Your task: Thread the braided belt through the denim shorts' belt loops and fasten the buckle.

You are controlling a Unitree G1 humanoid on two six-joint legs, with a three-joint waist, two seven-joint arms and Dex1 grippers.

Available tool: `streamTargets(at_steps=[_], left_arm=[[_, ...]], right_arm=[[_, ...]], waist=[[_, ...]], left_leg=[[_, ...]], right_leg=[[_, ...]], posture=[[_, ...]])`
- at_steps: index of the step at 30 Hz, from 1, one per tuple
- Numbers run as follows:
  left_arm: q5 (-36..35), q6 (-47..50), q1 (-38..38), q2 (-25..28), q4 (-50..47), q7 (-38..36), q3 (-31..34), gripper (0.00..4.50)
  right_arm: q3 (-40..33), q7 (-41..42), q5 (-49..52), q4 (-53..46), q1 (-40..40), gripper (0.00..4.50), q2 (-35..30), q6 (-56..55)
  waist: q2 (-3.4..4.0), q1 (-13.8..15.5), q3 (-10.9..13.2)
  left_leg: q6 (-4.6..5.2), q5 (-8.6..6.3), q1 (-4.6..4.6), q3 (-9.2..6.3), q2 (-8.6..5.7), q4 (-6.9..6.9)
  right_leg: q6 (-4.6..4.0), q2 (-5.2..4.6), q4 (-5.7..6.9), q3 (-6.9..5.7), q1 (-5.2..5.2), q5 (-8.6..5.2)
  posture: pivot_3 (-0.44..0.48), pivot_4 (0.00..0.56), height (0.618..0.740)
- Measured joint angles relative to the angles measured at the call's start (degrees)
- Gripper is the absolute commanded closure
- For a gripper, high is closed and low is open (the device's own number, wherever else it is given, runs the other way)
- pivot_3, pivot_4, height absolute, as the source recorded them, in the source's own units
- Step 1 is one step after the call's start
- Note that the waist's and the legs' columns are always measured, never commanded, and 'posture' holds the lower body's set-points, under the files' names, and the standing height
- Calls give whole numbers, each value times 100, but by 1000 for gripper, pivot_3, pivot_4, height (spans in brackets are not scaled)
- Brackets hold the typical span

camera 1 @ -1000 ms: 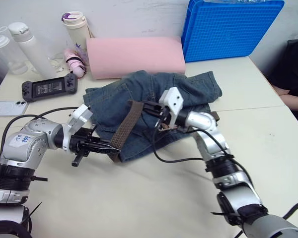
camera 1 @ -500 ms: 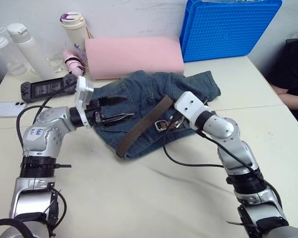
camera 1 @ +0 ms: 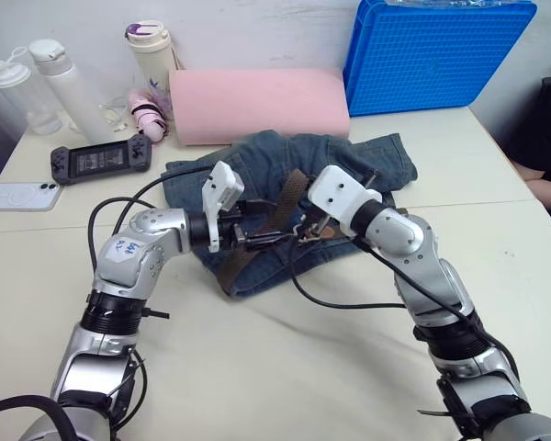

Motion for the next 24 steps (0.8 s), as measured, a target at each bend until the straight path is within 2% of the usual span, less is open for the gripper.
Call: streamTargets(at_steps=[3, 8, 12, 18, 24], left_arm=[[471, -1256, -36, -239, -32, 117, 9, 38], [1753, -3665, -12, -346, -172, 425, -306, 38], [2566, -4615, 212, -329, -173, 823, -398, 38], [3911, -5164, 628, -127, -69, 1456, -684, 38], [4548, -4882, 718, -384, -126, 1775, -922, 38]], right_arm=[[-35, -10, -1, -3, 68, 4500, 1, 74], [-63, -79, 33, -11, 101, 4500, 228, 511], [-78, -122, 38, -34, 101, 4500, 323, 837], [-84, -182, 90, -108, 74, 4500, 449, 1166], [-84, -184, 142, -245, 17, 4500, 503, 1312]], waist=[[0, 1, 0], [0, -5, 0], [0, -4, 0], [0, 21, 0], [0, 16, 0]], left_leg=[[0, 0, -4, 1, 1, -3], [-2, 1, -3, 11, 4, -7], [-2, 1, -2, 14, 5, -5], [-1, 1, -4, 11, 3, -3], [-1, 1, -5, 10, 4, -5]], right_leg=[[0, 1, -19, -1, 2, 0], [0, 6, -25, -1, 2, 0], [0, 6, -24, 0, 2, 0], [0, 5, -21, 0, 2, 0], [1, 7, -20, -1, 2, 0]], posture=[[0, 150, 740], [0, 150, 740], [0, 150, 740], [0, 150, 740], [0, 150, 740]])
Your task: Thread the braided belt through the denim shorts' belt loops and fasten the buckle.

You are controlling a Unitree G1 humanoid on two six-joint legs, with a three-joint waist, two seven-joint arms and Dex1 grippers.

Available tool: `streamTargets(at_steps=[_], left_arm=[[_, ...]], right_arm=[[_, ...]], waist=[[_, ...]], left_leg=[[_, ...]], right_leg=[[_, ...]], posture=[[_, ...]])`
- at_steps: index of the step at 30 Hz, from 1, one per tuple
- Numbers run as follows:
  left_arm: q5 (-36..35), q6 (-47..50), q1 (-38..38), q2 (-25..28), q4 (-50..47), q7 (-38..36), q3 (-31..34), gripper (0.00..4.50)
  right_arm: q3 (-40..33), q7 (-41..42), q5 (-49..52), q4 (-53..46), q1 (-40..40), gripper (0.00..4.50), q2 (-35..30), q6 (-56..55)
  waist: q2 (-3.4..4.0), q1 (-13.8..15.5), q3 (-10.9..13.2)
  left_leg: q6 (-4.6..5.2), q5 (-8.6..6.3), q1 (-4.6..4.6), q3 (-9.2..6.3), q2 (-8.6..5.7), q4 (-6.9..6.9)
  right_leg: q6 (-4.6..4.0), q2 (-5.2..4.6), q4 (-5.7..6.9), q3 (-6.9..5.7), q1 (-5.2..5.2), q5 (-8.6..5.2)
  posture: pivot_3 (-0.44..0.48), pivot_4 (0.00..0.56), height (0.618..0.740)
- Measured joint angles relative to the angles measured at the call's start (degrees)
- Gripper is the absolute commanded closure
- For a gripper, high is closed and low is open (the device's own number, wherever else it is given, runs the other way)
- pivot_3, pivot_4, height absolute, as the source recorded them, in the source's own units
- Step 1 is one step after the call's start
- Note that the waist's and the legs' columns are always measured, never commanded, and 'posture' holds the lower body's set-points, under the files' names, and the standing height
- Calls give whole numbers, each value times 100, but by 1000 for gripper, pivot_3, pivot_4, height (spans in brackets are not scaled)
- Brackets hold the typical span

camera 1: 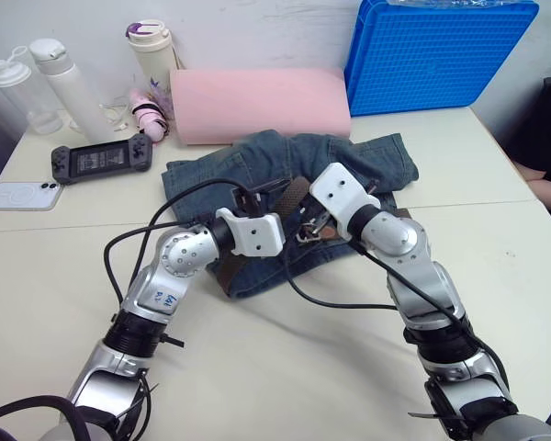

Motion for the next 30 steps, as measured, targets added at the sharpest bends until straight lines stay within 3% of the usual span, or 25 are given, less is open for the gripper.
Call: streamTargets(at_steps=[5, 8, 16, 21, 25, 30], left_arm=[[479, 398, 8, -215, -165, 321, -93, 38], [771, 543, 8, -262, -198, 539, -94, 816], [1140, 619, 8, -265, -416, 799, -92, 4478], [1155, 614, 12, -271, -418, 849, -92, 4478], [1018, 670, 180, -295, -545, 866, -12, 4500], [290, 661, 418, -301, -624, 793, 438, 4500]], right_arm=[[2, -1, 13, -120, -13, 4500, 36, 122], [2, -4, 12, -213, -13, 4500, 36, 160], [36, -4, 12, -215, -12, 4500, 27, 230], [36, -7, 13, -228, 8, 4500, 24, 231], [-97, 45, 197, -453, 241, 3107, -52, 83], [-244, 480, 482, -651, 791, 629, -719, -563]], waist=[[0, -2, 0], [0, -2, 0], [0, -1, 0], [0, -1, 0], [0, 2, 0], [-1, 17, 0]], left_leg=[[0, 0, 0, 0, 1, 1], [0, 0, 0, 0, 1, 1], [0, 0, 0, 0, 1, 1], [0, 0, 0, -1, 1, 0], [0, 0, 0, -2, 1, 0], [0, 0, 0, -3, 1, 0]], right_leg=[[0, 1, 0, 0, 0, 0], [0, 1, 0, 0, 0, 0], [0, -1, 0, 0, 0, 0], [0, -1, 0, 0, 0, 0], [0, -1, -1, 0, 0, 0], [0, -3, -6, 0, 2, 0]], posture=[[0, 150, 740], [0, 150, 740], [0, 150, 740], [0, 150, 740], [0, 150, 740], [0, 150, 740]])
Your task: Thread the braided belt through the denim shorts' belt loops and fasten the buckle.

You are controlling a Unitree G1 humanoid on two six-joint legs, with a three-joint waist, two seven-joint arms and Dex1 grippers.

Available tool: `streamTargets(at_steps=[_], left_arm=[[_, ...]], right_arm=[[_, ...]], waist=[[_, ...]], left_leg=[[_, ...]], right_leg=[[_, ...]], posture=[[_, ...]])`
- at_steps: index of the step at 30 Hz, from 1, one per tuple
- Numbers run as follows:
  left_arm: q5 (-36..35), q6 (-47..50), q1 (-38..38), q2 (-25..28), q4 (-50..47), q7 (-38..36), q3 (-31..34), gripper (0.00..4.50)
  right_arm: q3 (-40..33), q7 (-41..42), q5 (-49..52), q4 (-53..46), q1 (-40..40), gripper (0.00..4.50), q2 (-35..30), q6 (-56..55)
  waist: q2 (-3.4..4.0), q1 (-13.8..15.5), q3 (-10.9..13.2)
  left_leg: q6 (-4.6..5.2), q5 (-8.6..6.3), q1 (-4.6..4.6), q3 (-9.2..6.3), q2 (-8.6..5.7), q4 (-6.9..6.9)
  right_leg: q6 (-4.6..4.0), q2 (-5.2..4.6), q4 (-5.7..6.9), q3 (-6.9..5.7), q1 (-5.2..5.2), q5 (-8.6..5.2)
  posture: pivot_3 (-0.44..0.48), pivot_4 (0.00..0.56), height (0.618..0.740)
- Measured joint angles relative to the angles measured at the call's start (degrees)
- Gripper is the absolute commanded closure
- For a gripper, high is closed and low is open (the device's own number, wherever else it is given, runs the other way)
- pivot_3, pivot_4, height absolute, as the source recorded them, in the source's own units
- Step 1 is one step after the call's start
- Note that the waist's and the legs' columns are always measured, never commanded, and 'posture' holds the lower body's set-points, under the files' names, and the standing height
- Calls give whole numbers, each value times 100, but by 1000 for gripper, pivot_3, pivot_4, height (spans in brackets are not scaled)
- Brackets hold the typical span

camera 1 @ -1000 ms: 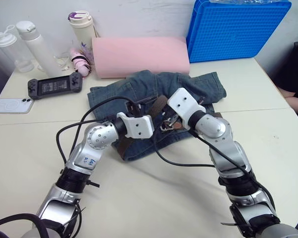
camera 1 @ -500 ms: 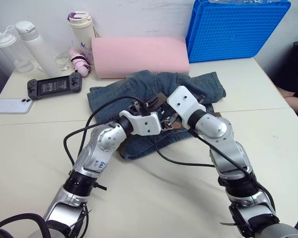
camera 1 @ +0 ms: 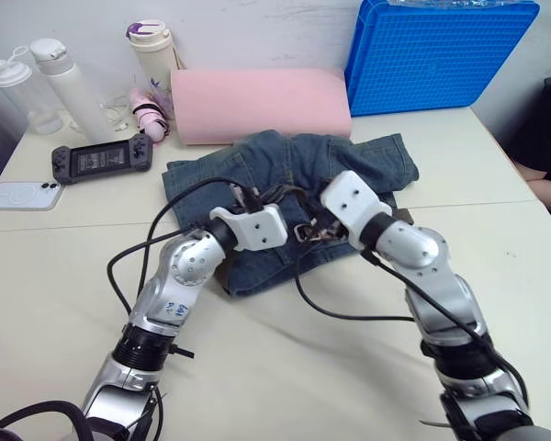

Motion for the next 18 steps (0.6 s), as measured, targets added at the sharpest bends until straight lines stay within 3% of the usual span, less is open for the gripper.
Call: streamTargets(at_steps=[3, 6, 14, 17, 18], left_arm=[[-779, 39, 246, -143, -95, -205, 247, 4500], [-1404, 257, 394, -201, -196, -412, 418, 4500], [-1848, 432, 490, -130, -272, -600, 497, 4500], [-1854, 461, 491, -116, -306, -599, 495, 4500], [-1854, 462, 491, -116, -313, -598, 495, 4500]], right_arm=[[-179, 241, 362, -1, 366, 629, -121, -349], [-386, 319, 926, -5, 599, 629, 248, -389], [-341, 7, 1075, 459, 468, 629, 624, -757], [-344, -89, 1077, 636, 429, 1340, 637, -867], [-344, -105, 1076, 697, 431, 1763, 634, -911]], waist=[[0, -7, 0], [0, -20, 0], [0, 4, 0], [0, 0, 0], [0, -2, 0]], left_leg=[[0, 0, 1, 1, 3, 1], [-3, 2, 2, 2, 7, 2], [-2, 1, 4, -3, 0, 3], [-2, 1, 4, -3, 0, 1], [-2, 1, 4, -3, 1, 1]], right_leg=[[0, 0, -2, 0, 1, 0], [0, 2, -1, -2, 3, 0], [0, 0, 0, 0, 5, 0], [0, 1, -1, -1, 5, 0], [0, 2, -1, -1, 5, 0]], posture=[[0, 150, 740], [0, 150, 740], [0, 150, 740], [0, 150, 740], [0, 150, 740]])
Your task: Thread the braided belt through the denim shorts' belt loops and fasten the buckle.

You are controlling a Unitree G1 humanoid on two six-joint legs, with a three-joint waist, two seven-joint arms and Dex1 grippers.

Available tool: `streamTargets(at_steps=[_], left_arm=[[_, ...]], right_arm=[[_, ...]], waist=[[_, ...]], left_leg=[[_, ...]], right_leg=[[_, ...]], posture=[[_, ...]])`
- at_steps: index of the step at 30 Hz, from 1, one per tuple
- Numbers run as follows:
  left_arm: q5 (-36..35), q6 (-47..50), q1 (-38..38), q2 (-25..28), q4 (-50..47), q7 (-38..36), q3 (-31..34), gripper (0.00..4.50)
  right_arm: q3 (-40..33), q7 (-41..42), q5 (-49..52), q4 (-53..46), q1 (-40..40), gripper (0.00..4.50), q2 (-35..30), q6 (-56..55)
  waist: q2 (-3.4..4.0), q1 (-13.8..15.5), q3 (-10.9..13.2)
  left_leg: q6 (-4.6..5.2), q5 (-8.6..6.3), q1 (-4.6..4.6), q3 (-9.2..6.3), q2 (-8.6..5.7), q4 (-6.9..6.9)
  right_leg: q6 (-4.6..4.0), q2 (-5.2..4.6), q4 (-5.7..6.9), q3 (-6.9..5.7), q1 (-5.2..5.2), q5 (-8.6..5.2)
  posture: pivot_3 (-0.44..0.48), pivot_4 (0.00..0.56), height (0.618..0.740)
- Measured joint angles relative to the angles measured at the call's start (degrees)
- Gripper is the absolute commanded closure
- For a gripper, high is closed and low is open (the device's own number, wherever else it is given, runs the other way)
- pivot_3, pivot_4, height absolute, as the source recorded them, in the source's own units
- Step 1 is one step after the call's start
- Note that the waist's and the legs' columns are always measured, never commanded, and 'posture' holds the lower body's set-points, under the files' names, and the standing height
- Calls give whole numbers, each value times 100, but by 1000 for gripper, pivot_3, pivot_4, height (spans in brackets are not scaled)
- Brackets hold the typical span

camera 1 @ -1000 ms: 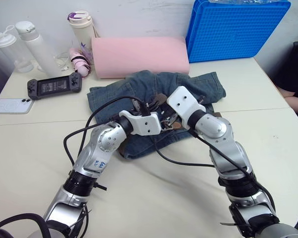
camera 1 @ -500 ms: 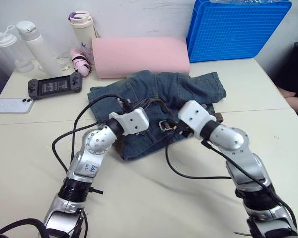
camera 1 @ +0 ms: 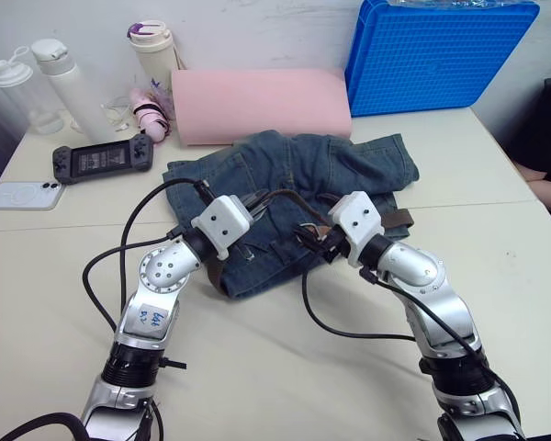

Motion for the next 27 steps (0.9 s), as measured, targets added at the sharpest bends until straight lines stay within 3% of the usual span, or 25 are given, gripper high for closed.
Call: streamTargets(at_steps=[3, 5, 6, 11, 13, 14, 17, 18, 19, 20, 23, 25, 27], left_arm=[[11, -18, 0, 43, -4, 0, -8, 4500], [25, -55, 7, 111, -9, 0, -13, 4500], [36, -63, 20, 124, -14, 4, -15, 4500], [41, -71, 91, 116, -67, 16, -43, 4500], [-100, -32, 99, 109, -96, -37, -25, 3612], [-167, -3, 99, 118, -98, -81, -14, 3552], [-412, 59, 96, 245, -112, -292, 8, 2359], [-496, 75, 86, 338, -111, -402, 49, 1728], [-509, 76, 80, 363, -111, -426, 63, 1514], [-561, 83, 9, 507, -108, -533, 144, 1351], [-653, 204, -388, 1084, -113, -795, 425, 164], [-802, 443, -558, 1200, -141, -865, 643, 71], [-1854, 1553, -886, 1078, -350, -847, 1047, 71]], right_arm=[[0, -7, -1, 52, 26, 3351, -22, -77], [1, -14, -2, 130, 65, 4219, -26, -148], [4, -17, -1, 150, 78, 4442, -25, -175], [3, -34, -4, 210, 85, 4442, -30, -273], [3, -33, -28, 210, 85, 4500, -71, -327], [4, -31, -43, 212, 85, 4500, -97, -349], [-1, -25, -71, 267, 68, 4500, -210, -340], [-8, -20, -68, 273, 37, 4500, -233, -255], [-11, -18, -64, 273, 29, 4500, -236, -230], [-22, -5, -49, 276, -29, 4500, -254, -95], [-14, 227, 55, 236, -410, 4500, -505, 531], [-11, 342, 62, 222, -559, 4500, -678, 731], [176, 502, -167, 218, -802, 4500, -1058, 681]], waist=[[0, -6, 0], [0, -7, 0], [0, -7, 0], [0, -6, 0], [0, -5, 0], [0, -5, 0], [0, -9, 0], [0, -20, 0], [0, -22, 0], [0, -26, 0], [-1, -22, 1], [-2, -16, 1], [-2, -9, 2]], left_leg=[[0, 0, 0, 1, 1, 0], [0, 0, 0, 2, 1, 0], [0, 0, 0, 2, 1, 0], [0, 0, 0, 1, 1, 0], [0, 0, 0, 1, 1, 0], [0, 0, 0, 1, 1, 0], [0, 0, 0, 2, 1, 0], [0, 0, 0, 2, 2, 0], [0, 0, 0, 2, 3, 0], [-1, 0, 0, 2, 5, 0], [-1, 0, -4, 1, 2, 1], [0, 0, -5, -2, 2, 1], [2, -1, -7, -6, -2, 1]], right_leg=[[0, 1, 0, 0, 0, 0], [0, 1, 1, 0, 0, 0], [0, 1, 0, 0, 0, 0], [0, 0, 0, 1, 0, 0], [0, 0, 0, 0, 0, 0], [0, 0, 0, 1, 0, 0], [0, 0, -1, 1, 0, 0], [0, 1, -1, 0, -1, 0], [0, 1, -1, 0, -1, 0], [0, 3, -2, 0, -1, 0], [0, 1, -4, 0, -1, 0], [0, 1, -5, -1, -1, 0], [0, -5, -3, -1, -2, 0]], posture=[[0, 150, 740], [0, 150, 740], [0, 150, 740], [0, 150, 740], [0, 150, 740], [0, 150, 740], [0, 150, 740], [0, 150, 740], [0, 150, 740], [0, 150, 740], [0, 150, 740], [0, 150, 740], [0, 150, 740]])
